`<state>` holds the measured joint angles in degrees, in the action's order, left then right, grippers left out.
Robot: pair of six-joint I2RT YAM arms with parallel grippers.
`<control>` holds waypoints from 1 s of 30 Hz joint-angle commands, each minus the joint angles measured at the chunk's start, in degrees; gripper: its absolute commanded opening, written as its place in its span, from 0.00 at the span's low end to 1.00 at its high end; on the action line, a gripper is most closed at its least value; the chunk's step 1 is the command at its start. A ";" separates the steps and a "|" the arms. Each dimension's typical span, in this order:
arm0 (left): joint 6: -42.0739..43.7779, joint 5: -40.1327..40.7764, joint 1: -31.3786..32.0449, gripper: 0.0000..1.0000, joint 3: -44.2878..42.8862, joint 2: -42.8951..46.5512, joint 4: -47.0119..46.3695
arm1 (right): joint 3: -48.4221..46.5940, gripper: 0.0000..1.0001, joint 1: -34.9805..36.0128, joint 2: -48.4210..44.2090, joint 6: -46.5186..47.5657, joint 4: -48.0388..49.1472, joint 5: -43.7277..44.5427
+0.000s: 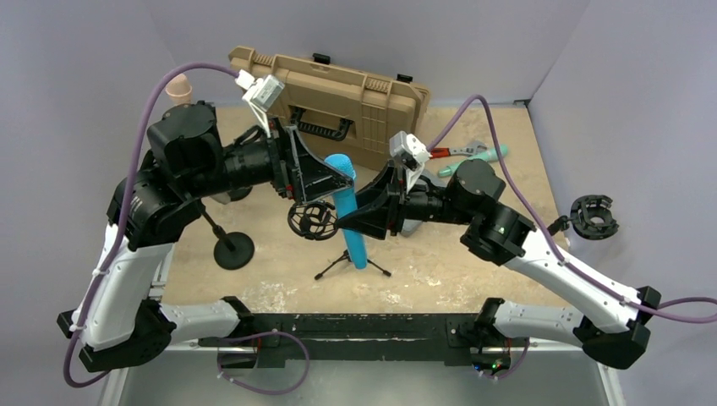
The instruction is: Remove the microphone from the stand
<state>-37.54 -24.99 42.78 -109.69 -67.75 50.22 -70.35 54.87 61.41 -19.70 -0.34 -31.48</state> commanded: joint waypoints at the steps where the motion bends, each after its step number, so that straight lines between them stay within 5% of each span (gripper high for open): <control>1: 2.06 5.79 -0.11 1.00 0.50 4.28 -1.77 | 0.79 0.00 0.29 -4.86 2.94 0.71 11.46; 9: 6.51 14.80 -0.15 1.00 4.40 12.72 0.65 | 6.28 0.00 0.24 -17.14 2.88 -9.33 59.60; 12: 6.65 16.14 -0.11 1.00 7.74 15.86 -0.02 | 7.24 0.00 0.12 -17.15 -0.13 -15.97 79.37; 15: 6.80 15.57 -0.14 1.00 9.63 17.86 -0.66 | 7.18 0.00 -2.22 -13.39 -2.50 -19.92 88.95; 17: 7.10 14.73 -0.16 1.00 10.33 18.57 -0.53 | 7.07 0.00 -9.21 -9.35 -4.21 -21.31 87.56; 20: 7.20 14.57 -0.13 1.00 10.71 19.52 0.78 | 8.29 0.00 -25.89 -4.96 -6.00 -19.57 70.89; 23: 6.94 16.10 -0.11 1.00 11.97 21.23 1.85 | 12.15 0.00 -34.40 -1.29 -7.00 -12.85 59.38; 30: 5.03 16.50 -0.16 1.00 16.81 24.94 3.75 | 6.88 0.00 -43.73 15.97 -22.36 -18.44 62.28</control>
<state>-31.90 -9.08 42.76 -95.00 -44.73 53.49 -58.54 14.63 71.50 -30.48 -17.43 29.82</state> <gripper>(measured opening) 0.998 0.348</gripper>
